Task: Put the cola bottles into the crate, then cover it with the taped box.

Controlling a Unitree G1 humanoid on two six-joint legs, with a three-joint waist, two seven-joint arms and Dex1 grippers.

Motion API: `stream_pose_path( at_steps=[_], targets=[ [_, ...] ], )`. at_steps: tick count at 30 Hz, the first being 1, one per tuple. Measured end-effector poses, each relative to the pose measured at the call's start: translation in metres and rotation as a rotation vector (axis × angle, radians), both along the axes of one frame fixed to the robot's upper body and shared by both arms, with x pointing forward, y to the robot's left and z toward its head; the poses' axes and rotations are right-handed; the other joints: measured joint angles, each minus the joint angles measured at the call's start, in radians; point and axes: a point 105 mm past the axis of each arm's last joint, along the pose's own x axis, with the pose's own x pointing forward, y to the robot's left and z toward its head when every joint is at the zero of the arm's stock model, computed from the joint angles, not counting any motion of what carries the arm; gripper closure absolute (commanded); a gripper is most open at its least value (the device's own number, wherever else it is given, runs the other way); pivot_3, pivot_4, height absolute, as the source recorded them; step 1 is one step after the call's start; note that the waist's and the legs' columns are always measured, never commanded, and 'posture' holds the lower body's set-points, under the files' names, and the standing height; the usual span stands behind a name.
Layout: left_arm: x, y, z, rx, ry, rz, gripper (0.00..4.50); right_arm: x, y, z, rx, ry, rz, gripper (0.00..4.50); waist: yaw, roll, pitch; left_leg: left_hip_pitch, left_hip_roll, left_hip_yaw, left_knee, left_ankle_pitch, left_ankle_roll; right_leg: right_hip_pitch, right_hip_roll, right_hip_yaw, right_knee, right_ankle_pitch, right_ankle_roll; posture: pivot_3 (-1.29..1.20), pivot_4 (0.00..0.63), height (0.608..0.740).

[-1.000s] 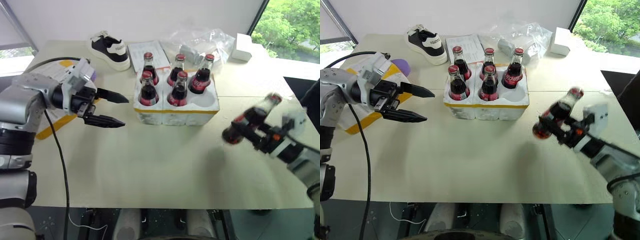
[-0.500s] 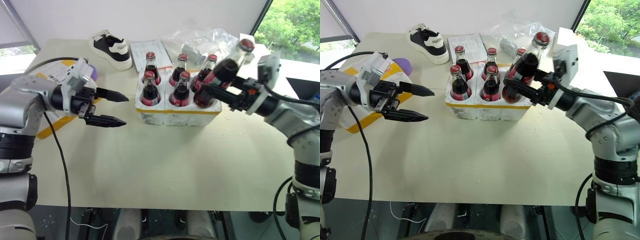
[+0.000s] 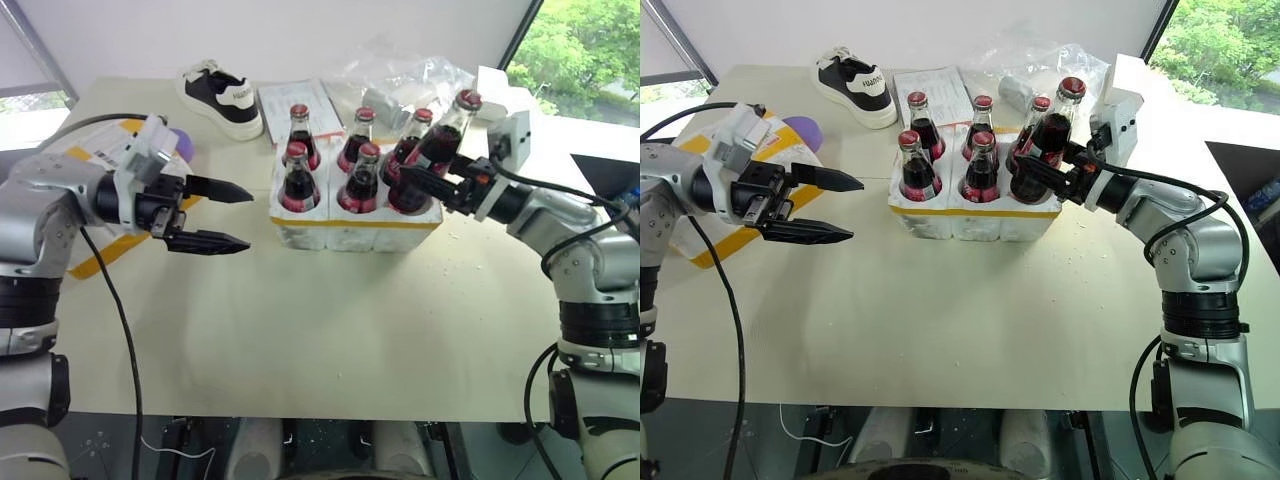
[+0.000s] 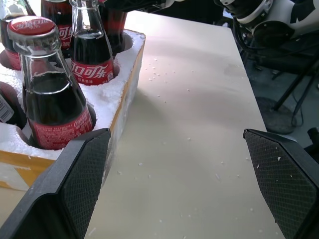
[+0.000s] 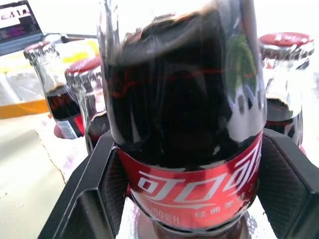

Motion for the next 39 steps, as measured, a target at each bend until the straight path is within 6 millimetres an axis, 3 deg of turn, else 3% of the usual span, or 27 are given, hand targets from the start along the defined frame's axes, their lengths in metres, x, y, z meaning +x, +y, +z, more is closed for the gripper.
stream_pose_path(
  at_steps=[6,8,10,15,19,24,28,31,36,39],
  targets=[
    [0.000,0.001,-0.002,0.000,0.007,0.004,0.00,0.005,0.002,-0.032,-0.057,0.101,-0.012,1.64,-0.003,0.000,0.000,0.000,0.000,0.000,0.000,0.000,0.000,0.000,0.000,0.000,0.000,0.000,0.000,0.00,0.150,0.740],
    [0.000,0.001,-0.002,0.000,0.006,0.005,0.00,0.008,0.002,-0.034,-0.063,0.101,-0.021,0.58,-0.003,0.000,0.000,0.000,0.000,0.000,0.000,0.000,0.000,0.000,0.000,0.000,0.000,0.000,0.000,0.00,0.150,0.740],
    [0.000,0.001,-0.002,0.000,0.007,0.006,0.00,0.011,0.005,-0.032,-0.070,0.100,-0.013,0.06,-0.006,-0.001,0.000,0.001,0.000,0.000,0.000,0.000,0.000,0.000,0.000,0.000,0.000,0.000,0.000,0.00,0.150,0.740],
    [0.001,0.002,-0.001,0.003,-0.008,0.028,0.00,0.010,0.000,-0.030,-0.121,0.082,-0.008,0.06,-0.003,-0.001,-0.001,0.001,0.000,-0.001,0.000,0.000,0.000,0.001,0.000,0.000,0.000,0.000,0.000,0.00,0.150,0.740],
    [-0.002,0.018,0.000,0.013,-0.058,0.143,0.00,-0.003,-0.014,-0.016,-0.180,0.063,0.017,0.06,-0.005,0.000,0.000,0.000,0.000,-0.003,-0.001,0.000,0.000,0.000,0.000,0.000,0.000,0.000,0.000,0.00,0.150,0.740],
    [-0.005,0.053,0.002,0.087,-0.223,0.442,0.00,-0.031,-0.029,0.031,-0.174,-0.009,0.081,0.06,-0.010,0.000,0.000,0.001,0.001,-0.003,-0.001,0.000,0.000,0.000,0.000,0.000,-0.002,0.000,0.000,0.00,0.150,0.740],
    [-0.017,0.097,-0.009,0.284,-0.389,0.746,0.00,-0.049,-0.035,0.063,-0.151,-0.069,0.128,0.06,-0.024,0.000,0.000,0.002,0.001,-0.003,-0.001,-0.001,0.000,0.000,-0.001,0.000,-0.002,0.000,0.000,0.00,0.150,0.740],
    [-0.040,0.131,-0.029,0.486,-0.440,0.906,0.00,-0.056,-0.033,0.072,-0.141,-0.088,0.171,0.06,-0.031,0.000,0.000,0.002,0.002,-0.002,-0.002,-0.001,0.000,-0.001,-0.001,0.001,-0.002,0.000,-0.001,0.00,0.150,0.740],
    [-0.091,0.181,-0.059,0.817,-0.440,1.028,0.00,-0.068,-0.021,0.073,-0.137,-0.093,0.308,0.06,-0.024,0.000,0.000,0.000,0.003,-0.002,-0.002,-0.004,0.005,-0.003,-0.002,0.001,-0.002,0.000,-0.001,0.00,0.150,0.740],
    [-0.106,0.202,-0.069,0.948,-0.444,1.081,0.00,-0.067,-0.014,0.069,-0.153,-0.092,0.358,0.06,-0.016,0.000,-0.001,0.000,0.003,-0.003,-0.002,-0.005,0.005,-0.007,-0.003,0.000,-0.003,-0.002,-0.005,0.00,0.150,0.740]
  ],
)
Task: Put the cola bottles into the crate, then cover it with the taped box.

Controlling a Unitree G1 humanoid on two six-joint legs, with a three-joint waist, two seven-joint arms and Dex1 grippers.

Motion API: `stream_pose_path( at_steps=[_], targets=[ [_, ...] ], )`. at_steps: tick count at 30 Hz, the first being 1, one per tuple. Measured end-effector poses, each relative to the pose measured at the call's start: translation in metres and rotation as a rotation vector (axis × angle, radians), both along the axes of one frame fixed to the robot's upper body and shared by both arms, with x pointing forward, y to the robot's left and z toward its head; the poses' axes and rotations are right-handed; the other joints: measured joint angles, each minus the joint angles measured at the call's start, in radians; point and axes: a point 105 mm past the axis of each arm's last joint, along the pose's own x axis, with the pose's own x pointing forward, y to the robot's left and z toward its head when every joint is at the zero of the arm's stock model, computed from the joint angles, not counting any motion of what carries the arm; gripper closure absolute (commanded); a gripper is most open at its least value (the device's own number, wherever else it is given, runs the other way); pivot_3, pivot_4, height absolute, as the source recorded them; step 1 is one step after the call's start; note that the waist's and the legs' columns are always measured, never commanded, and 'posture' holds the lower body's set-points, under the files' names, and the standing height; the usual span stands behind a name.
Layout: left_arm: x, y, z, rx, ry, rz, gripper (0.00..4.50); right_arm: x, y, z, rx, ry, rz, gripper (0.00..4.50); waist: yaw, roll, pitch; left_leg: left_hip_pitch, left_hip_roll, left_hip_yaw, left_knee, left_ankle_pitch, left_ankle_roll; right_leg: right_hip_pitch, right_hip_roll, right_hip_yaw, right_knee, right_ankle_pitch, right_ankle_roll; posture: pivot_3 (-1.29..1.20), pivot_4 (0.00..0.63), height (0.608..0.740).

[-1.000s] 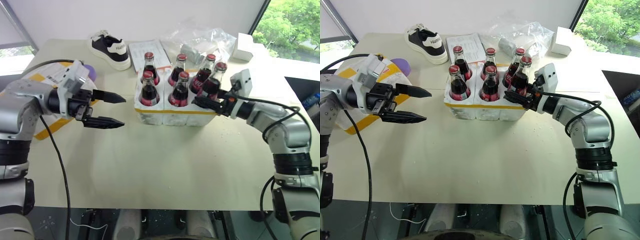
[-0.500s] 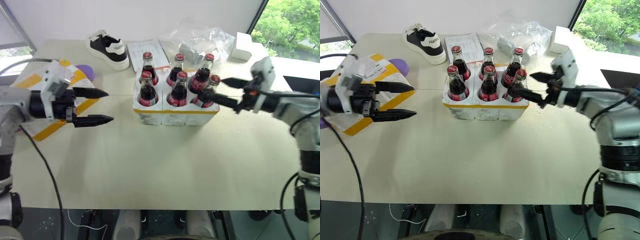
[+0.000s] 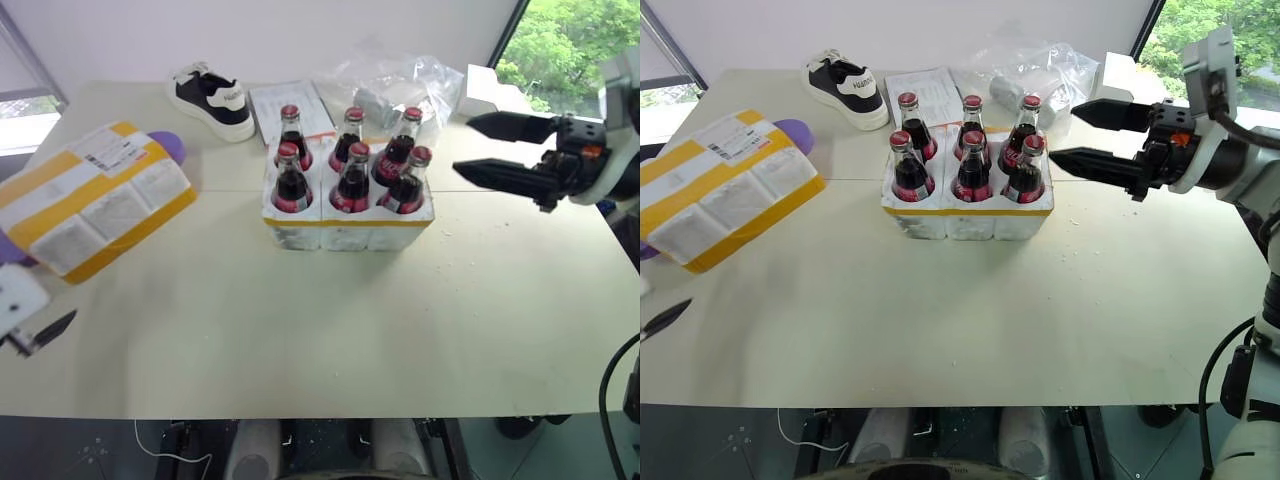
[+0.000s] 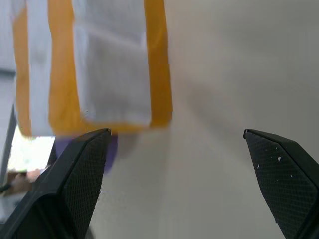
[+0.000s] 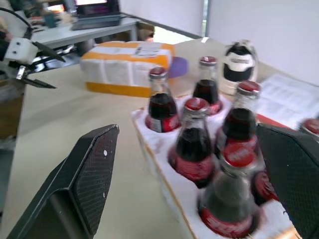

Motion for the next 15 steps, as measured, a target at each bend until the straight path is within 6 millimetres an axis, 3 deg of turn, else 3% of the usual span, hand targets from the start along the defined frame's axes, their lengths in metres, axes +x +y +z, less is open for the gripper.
stream_pose_path(
  at_steps=[7,15],
  targets=[
    [-0.004,0.046,0.000,0.163,-0.162,0.191,0.00,0.010,0.004,0.000,0.004,-0.004,0.009,0.06,-0.006,0.000,0.000,-0.002,0.001,0.001,-0.001,0.000,0.001,-0.001,0.000,0.000,0.002,0.002,0.002,0.00,0.150,0.740],
    [0.020,0.079,-0.026,0.273,-0.310,0.266,0.00,-0.001,0.011,0.004,-0.022,-0.020,0.069,0.06,-0.007,0.000,-0.001,-0.002,0.001,0.003,-0.002,0.000,0.001,-0.001,-0.001,0.001,0.002,0.003,0.002,0.00,0.150,0.740]
  ],
)
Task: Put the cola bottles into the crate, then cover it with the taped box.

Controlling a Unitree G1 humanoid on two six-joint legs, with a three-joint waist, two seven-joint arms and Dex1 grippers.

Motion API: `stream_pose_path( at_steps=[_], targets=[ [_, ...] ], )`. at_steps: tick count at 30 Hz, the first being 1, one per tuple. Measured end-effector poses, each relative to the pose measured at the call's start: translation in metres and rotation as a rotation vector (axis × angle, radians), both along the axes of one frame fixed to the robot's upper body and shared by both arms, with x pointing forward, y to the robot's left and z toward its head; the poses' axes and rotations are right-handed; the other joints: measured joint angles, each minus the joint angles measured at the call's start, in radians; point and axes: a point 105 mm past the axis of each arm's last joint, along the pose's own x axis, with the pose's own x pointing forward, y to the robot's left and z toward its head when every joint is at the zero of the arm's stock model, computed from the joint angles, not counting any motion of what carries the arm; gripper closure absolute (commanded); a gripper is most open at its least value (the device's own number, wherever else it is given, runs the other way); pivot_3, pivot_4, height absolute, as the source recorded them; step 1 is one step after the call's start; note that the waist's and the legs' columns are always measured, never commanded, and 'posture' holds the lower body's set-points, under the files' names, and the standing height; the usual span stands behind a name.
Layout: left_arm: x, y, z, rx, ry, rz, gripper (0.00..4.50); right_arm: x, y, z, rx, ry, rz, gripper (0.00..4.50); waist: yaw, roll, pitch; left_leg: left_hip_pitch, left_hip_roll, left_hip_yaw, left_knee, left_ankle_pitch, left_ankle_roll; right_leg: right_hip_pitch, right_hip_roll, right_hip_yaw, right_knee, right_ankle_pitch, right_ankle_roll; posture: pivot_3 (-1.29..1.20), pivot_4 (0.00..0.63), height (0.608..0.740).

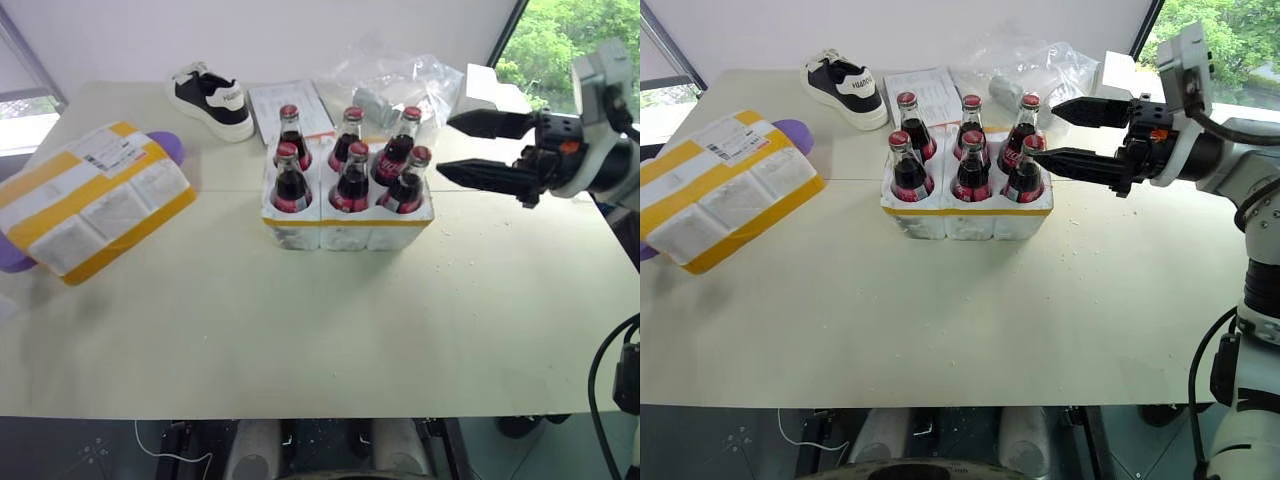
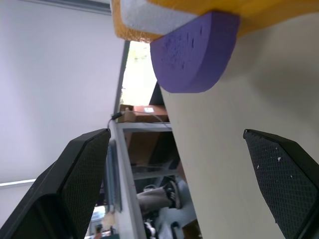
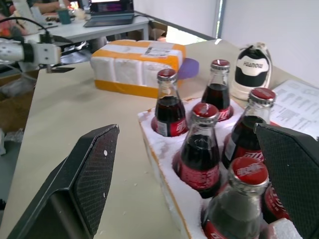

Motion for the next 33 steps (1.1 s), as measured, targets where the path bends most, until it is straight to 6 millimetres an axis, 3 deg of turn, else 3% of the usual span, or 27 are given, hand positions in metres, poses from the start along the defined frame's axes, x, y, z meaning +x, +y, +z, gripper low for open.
stream_pose_path(
  at_steps=[5,15,19,22,28,29,33],
  targets=[
    [0.019,0.005,-0.022,0.004,0.028,-0.012,0.00,-0.027,0.006,0.006,-0.038,-0.012,0.076,0.06,0.003,-0.001,0.000,0.000,0.001,0.000,0.000,0.000,0.000,-0.002,0.000,0.000,0.000,0.000,0.000,0.00,0.150,0.740],
    [0.074,-0.001,-0.009,0.064,-0.007,-0.103,0.00,-0.042,0.008,0.005,-0.038,-0.012,0.056,0.06,0.002,-0.002,-0.001,0.000,0.000,0.001,0.000,0.000,-0.001,-0.002,-0.002,0.000,0.001,0.001,-0.001,0.00,0.150,0.740],
    [0.086,-0.001,-0.018,0.050,0.013,-0.101,0.00,-0.042,0.006,0.003,-0.030,-0.008,0.031,0.06,-0.001,-0.001,-0.001,0.000,0.001,0.003,0.000,0.000,0.000,-0.002,-0.001,0.000,0.002,0.001,-0.001,0.00,0.150,0.740],
    [0.095,0.000,-0.021,0.029,0.015,-0.090,0.90,-0.044,0.003,0.003,-0.048,-0.013,0.006,0.00,0.003,-0.002,-0.001,0.000,0.001,0.003,0.000,0.000,0.000,-0.001,0.000,0.000,0.002,0.001,-0.001,0.00,0.150,0.740],
    [0.111,0.005,0.000,-0.001,-0.073,-0.056,3.87,-0.048,0.000,0.005,-0.069,-0.021,-0.016,0.00,0.006,-0.002,-0.001,0.001,0.000,0.003,0.001,0.000,0.000,0.000,-0.001,0.000,0.002,0.001,-0.001,0.00,0.150,0.740],
    [0.112,0.007,0.004,0.005,-0.074,-0.051,4.07,-0.048,-0.001,0.007,-0.069,-0.026,-0.022,0.00,0.005,-0.002,-0.001,0.001,0.000,0.003,0.001,0.000,0.000,0.000,0.000,0.000,0.002,0.001,-0.001,0.00,0.150,0.740],
    [0.118,0.005,0.006,0.010,-0.074,-0.055,4.08,-0.051,-0.003,0.002,-0.057,0.031,-0.021,0.00,0.006,-0.002,-0.002,0.001,0.000,0.003,0.001,0.000,0.000,0.000,0.000,0.000,0.002,0.001,-0.001,0.00,0.150,0.740]
  ],
)
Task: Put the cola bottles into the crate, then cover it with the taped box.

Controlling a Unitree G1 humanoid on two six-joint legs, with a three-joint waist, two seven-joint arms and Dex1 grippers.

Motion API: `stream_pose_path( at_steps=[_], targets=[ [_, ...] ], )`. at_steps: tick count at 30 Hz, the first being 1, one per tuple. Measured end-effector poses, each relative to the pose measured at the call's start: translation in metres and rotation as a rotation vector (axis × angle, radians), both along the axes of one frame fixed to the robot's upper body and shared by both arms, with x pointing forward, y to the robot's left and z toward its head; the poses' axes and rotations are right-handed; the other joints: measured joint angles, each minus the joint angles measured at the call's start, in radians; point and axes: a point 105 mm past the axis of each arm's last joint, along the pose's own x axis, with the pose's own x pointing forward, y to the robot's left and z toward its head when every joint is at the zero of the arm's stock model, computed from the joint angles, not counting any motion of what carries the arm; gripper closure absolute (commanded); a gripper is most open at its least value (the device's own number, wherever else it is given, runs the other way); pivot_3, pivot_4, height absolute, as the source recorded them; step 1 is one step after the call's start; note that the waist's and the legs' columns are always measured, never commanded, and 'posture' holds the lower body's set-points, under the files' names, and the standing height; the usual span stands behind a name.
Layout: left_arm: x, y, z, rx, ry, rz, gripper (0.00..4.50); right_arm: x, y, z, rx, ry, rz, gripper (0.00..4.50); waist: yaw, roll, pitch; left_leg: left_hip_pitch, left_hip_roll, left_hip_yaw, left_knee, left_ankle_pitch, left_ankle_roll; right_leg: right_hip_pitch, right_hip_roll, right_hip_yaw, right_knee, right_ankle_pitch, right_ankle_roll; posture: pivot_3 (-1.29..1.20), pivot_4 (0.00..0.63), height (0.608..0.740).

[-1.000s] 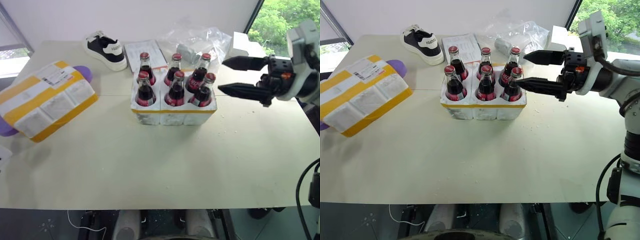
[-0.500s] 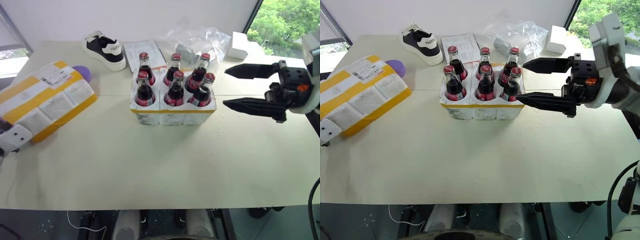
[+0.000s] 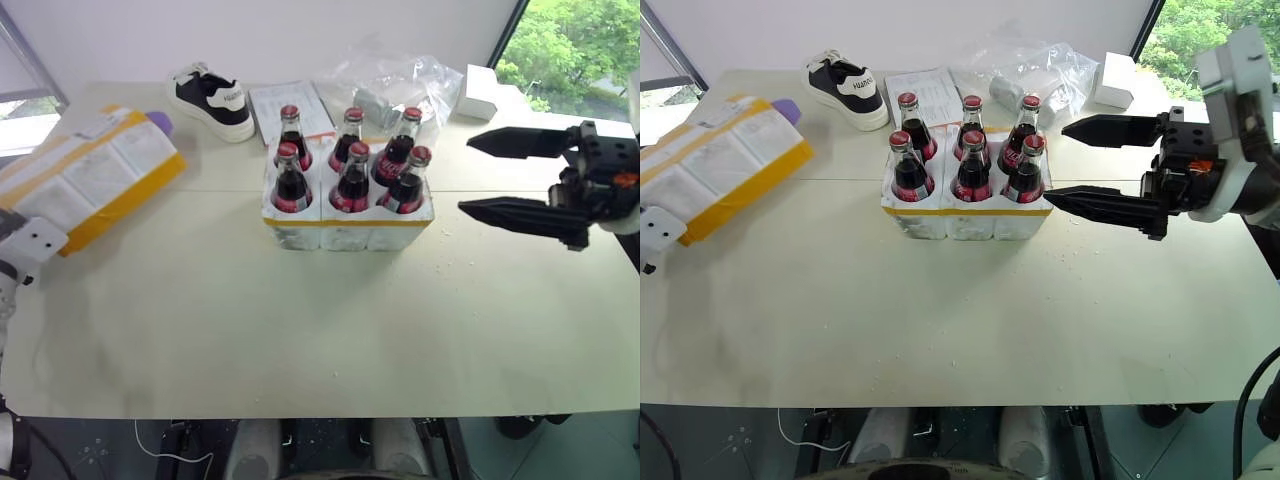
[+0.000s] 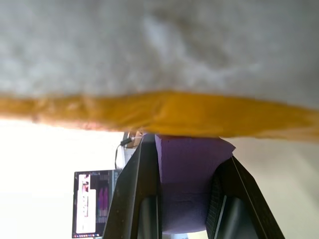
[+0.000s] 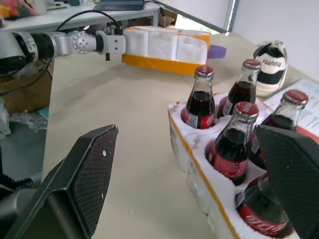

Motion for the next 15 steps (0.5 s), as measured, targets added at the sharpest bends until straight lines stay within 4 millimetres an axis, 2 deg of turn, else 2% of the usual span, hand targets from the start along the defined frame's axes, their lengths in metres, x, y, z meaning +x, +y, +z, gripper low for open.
stream_pose_path(
  at_steps=[3,6,9,11,13,15],
  targets=[
    [0.012,-0.008,0.013,0.005,-0.020,-0.033,4.08,0.001,-0.004,-0.002,-0.001,0.002,-0.023,0.00,0.007,-0.001,0.000,0.000,0.000,0.000,0.001,0.000,0.000,0.000,0.000,0.000,0.000,0.000,0.000,0.00,0.150,0.740],
    [0.029,-0.022,0.047,0.033,-0.079,-0.098,4.08,0.005,-0.008,-0.002,-0.006,-0.024,-0.066,0.00,0.016,-0.004,0.000,-0.001,-0.001,0.000,0.001,0.000,0.000,0.000,0.001,0.000,0.000,0.000,0.000,0.00,0.150,0.740],
    [0.041,-0.037,0.095,0.084,-0.174,-0.161,4.08,0.007,-0.010,-0.003,-0.009,-0.034,-0.084,0.00,0.019,-0.004,0.000,-0.001,-0.002,0.001,0.001,0.001,-0.002,0.000,0.001,0.000,-0.001,0.000,0.000,0.00,0.150,0.740],
    [0.050,-0.055,0.133,0.107,-0.263,-0.222,4.08,0.009,-0.013,-0.008,-0.014,-0.032,-0.109,0.00,0.022,-0.004,0.000,-0.002,-0.002,0.003,0.001,0.001,-0.002,0.001,0.001,0.000,-0.001,0.000,0.000,0.00,0.150,0.740],
    [0.059,-0.082,0.168,0.126,-0.343,-0.305,4.08,0.012,-0.018,-0.013,-0.024,-0.028,-0.138,0.00,0.023,-0.005,0.000,-0.002,-0.003,0.004,0.002,0.002,-0.002,0.001,0.001,0.000,-0.001,0.000,0.000,0.00,0.150,0.740],
    [0.065,-0.110,0.194,0.146,-0.404,-0.393,4.08,0.014,-0.021,-0.015,-0.017,-0.013,-0.153,0.00,0.021,-0.005,0.000,-0.001,-0.003,0.004,0.002,0.002,-0.002,0.002,0.001,0.000,-0.001,0.000,0.001,0.00,0.150,0.740]
  ],
)
